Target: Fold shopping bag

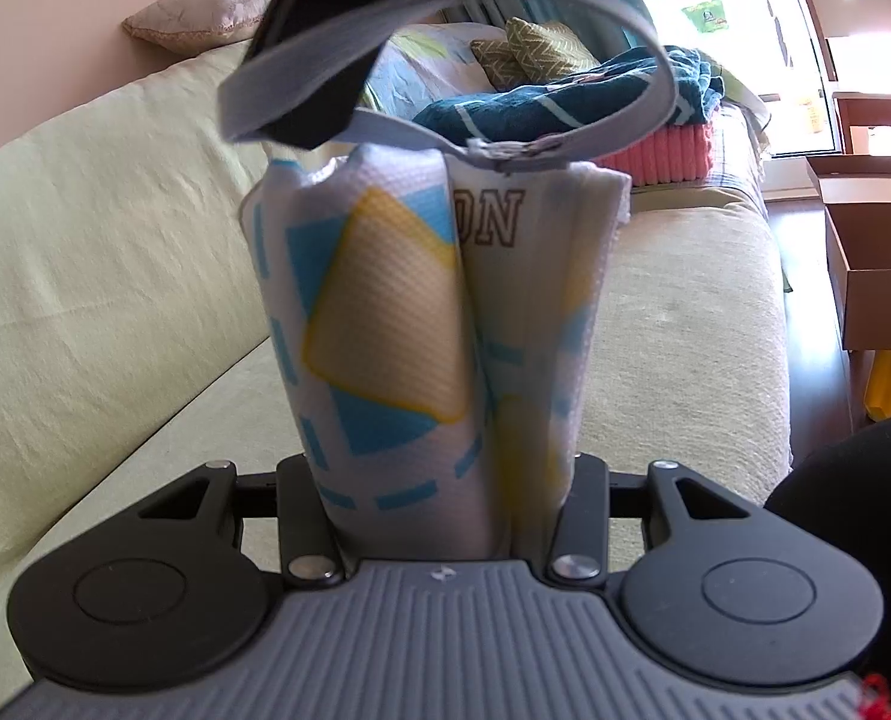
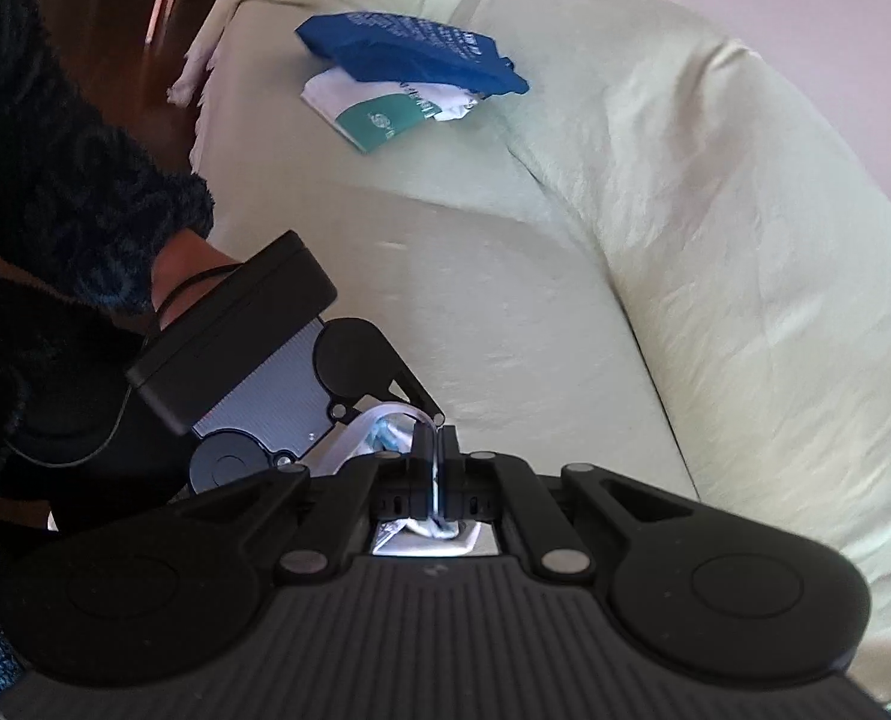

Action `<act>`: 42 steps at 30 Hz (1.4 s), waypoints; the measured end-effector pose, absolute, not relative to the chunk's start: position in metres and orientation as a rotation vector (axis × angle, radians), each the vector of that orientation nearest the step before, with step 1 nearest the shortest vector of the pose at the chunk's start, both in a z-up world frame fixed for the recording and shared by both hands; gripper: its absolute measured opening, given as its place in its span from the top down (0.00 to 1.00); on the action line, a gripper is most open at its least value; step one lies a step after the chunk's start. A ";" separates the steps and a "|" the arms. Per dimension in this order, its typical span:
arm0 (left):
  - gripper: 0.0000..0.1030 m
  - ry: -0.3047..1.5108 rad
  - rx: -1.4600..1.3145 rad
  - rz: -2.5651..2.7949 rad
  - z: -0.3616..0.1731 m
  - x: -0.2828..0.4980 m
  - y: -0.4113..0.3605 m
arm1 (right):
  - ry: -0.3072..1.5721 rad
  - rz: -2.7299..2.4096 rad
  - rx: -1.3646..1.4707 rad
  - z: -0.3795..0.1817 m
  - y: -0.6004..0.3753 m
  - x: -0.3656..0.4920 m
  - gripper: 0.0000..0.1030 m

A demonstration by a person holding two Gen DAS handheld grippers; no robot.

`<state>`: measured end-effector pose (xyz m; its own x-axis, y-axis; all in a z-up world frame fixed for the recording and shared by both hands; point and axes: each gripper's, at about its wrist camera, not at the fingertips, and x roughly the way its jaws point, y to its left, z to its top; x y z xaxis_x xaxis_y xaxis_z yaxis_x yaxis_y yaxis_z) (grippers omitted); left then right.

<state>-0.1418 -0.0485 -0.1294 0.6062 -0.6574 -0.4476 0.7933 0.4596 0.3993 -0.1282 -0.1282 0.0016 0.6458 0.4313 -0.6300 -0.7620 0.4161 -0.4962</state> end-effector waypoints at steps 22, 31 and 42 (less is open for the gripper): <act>0.51 0.276 0.491 -0.895 -0.128 -0.133 -0.037 | 0.480 0.581 -0.553 -0.014 -0.170 -0.127 1.00; 0.51 0.284 0.445 -0.894 -0.127 -0.128 -0.029 | 0.333 0.445 -0.196 -0.040 -0.186 -0.126 1.00; 0.51 0.222 0.589 -0.900 -0.133 -0.143 -0.046 | 0.429 0.619 -0.308 -0.029 -0.179 -0.090 1.00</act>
